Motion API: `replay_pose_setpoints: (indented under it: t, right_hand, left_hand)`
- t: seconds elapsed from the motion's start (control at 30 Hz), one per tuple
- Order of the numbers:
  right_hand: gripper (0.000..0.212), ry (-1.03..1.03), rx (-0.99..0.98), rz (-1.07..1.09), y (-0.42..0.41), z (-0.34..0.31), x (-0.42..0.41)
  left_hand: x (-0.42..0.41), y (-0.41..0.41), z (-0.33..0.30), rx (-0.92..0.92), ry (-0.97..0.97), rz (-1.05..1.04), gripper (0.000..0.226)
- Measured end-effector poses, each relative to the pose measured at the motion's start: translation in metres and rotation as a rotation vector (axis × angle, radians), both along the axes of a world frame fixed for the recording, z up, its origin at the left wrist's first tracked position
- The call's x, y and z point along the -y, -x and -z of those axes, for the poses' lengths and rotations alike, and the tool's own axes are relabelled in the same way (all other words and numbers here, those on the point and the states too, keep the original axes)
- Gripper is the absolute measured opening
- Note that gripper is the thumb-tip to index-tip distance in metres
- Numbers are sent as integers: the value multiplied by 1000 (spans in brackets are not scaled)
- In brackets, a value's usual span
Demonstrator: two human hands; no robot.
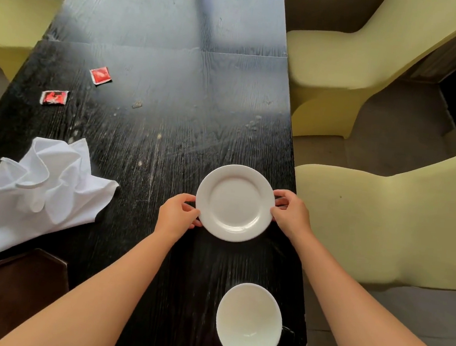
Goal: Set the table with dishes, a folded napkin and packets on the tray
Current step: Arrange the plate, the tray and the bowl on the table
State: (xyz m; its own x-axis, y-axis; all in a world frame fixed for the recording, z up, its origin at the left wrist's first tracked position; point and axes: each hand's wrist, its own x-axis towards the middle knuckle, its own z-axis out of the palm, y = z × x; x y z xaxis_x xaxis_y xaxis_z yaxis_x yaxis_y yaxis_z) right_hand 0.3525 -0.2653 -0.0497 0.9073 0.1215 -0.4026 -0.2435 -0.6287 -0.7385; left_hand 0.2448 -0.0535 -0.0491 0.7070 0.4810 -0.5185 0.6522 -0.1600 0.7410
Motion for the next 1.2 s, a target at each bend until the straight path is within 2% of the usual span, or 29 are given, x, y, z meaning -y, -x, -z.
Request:
replay_pose_setpoints:
  t: [0.1, 0.2, 0.37, 0.5, 0.67, 0.87, 1.07, 1.2]
  right_hand:
    - [34, 115, 38, -10, -1, -6, 2]
    - [29, 270, 152, -61, 3, -20, -5]
    - [29, 310, 307, -331, 42, -57, -59]
    - [31, 366, 436, -603, 85, -95, -117]
    - [31, 389, 644, -881, 145, -132, -172]
    - [29, 366, 718, -1122, 209, -125, -227]
    - [23, 479, 631, -1205, 246, -93, -266]
    - [31, 522, 545, -1221, 262, -69, -280]
  left_hand:
    - [-2, 3, -4, -21, -61, 54, 37]
    - [-6, 13, -18, -24, -268, 201, 41]
    - [-19, 53, -62, 29, -524, 379, 44]
    - [-41, 93, -103, 77, -758, 379, 45]
    - [-76, 162, -136, 0, -949, 264, 41]
    - [-121, 245, -132, -210, -1009, 154, 44]
    - [-161, 303, -97, -367, -941, 168, 40]
    - [-183, 319, -70, -417, -888, 220, 41]
